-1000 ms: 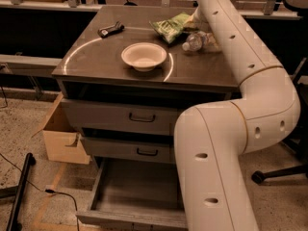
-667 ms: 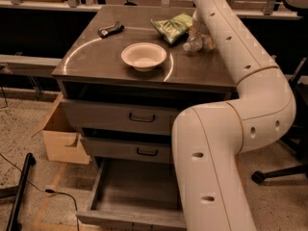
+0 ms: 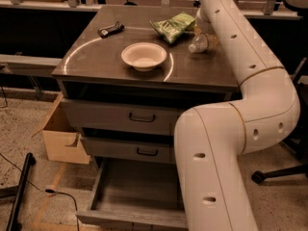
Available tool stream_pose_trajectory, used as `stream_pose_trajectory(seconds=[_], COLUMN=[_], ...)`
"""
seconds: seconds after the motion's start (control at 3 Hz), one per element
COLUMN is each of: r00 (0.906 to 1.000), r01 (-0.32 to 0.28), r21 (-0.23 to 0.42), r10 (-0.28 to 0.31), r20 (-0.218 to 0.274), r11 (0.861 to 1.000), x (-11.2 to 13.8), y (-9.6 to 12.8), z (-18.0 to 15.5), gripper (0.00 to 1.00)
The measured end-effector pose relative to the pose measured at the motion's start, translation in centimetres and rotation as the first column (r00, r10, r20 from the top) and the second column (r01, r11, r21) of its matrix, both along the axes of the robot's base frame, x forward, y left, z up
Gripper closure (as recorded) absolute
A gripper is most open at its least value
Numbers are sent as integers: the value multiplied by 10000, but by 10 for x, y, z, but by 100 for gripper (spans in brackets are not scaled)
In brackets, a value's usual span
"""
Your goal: Place water bottle into bottom drawer
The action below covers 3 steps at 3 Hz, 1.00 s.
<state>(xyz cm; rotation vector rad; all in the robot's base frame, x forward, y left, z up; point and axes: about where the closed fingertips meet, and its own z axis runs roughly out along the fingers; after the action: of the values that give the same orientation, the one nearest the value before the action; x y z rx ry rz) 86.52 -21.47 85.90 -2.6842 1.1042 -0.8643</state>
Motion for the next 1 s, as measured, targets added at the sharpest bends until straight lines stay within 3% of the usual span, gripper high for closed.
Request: stream_pose_trajectory(seconds=[0.33,0.67,1.0], r00=[9979,9993,9978], r01=[652,374,-586], r21=[1265,2848,4158], r10=[-642,-355,658], r20=[-118,-117,-31], r11=[9898,9579,9076], x=[-27,-52,-85], y=[-11,-12,2], z=[25,47,61], gripper=[100,100,100])
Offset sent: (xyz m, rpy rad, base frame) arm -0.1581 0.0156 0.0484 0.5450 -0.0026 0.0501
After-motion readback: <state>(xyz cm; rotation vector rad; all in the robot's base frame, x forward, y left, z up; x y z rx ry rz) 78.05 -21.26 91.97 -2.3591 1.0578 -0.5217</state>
